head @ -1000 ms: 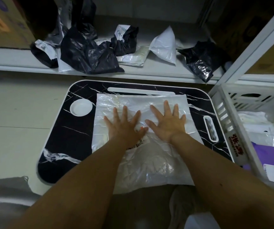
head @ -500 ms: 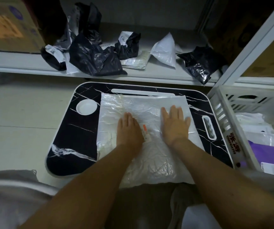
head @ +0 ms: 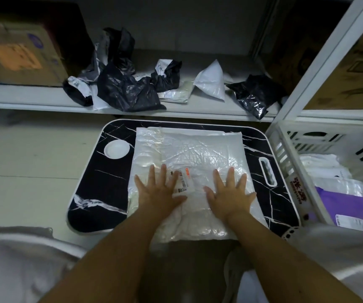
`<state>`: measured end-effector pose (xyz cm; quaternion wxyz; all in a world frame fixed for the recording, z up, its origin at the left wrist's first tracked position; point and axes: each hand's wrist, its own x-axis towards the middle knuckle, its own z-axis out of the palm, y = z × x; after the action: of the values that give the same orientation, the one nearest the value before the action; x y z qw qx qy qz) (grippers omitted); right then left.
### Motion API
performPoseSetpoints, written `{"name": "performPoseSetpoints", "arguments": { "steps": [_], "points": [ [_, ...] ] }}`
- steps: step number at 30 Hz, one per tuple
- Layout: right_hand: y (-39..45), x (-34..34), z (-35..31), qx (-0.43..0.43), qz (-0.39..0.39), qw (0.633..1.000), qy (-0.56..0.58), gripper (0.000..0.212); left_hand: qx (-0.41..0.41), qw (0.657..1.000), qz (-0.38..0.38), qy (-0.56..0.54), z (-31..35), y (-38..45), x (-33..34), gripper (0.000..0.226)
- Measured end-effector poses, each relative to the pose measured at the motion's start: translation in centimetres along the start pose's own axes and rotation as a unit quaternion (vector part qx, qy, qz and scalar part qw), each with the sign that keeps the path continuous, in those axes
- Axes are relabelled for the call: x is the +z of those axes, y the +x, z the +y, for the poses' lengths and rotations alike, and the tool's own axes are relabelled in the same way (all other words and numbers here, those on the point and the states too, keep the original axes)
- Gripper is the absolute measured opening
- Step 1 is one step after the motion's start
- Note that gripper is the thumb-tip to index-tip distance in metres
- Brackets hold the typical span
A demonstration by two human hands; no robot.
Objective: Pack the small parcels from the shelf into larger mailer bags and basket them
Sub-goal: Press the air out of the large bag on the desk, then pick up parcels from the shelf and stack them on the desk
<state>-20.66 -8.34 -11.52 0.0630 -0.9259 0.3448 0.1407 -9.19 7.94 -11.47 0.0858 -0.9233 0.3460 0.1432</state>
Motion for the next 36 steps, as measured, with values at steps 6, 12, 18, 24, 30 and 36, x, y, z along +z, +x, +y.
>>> {"name": "performPoseSetpoints", "arguments": {
  "steps": [6, 12, 18, 24, 30, 36],
  "points": [
    [0.5, -0.5, -3.3, 0.039, 0.056, 0.998, -0.014, 0.067, -0.042, 0.999, -0.032, 0.008, -1.7, 2.8, -1.7, 0.069],
    [1.8, -1.7, -5.6, 0.048, 0.106, 0.993, 0.007, 0.058, -0.03, 0.991, 0.126, -0.018, -2.1, 4.2, -3.5, 0.045],
    [4.9, -2.9, -9.2, -0.058, 0.157, 0.985, 0.033, 0.045, -0.154, 0.916, 0.23, -0.29, -6.0, 8.2, -6.2, 0.047],
    [7.4, -4.7, -12.7, -0.074, 0.228, 0.969, 0.066, 0.043, -0.28, 0.818, 0.243, -0.439, -10.8, 12.2, -10.3, 0.053],
    [10.3, -6.7, -16.0, -0.141, 0.315, 0.932, 0.107, 0.033, -0.349, 0.731, 0.192, -0.553, -14.4, 15.7, -12.0, 0.064],
    [11.1, -6.4, -18.1, -0.178, 0.332, 0.919, 0.116, 0.023, -0.322, 0.731, 0.148, -0.583, -16.3, 17.5, -11.9, 0.06]
  ]
}}
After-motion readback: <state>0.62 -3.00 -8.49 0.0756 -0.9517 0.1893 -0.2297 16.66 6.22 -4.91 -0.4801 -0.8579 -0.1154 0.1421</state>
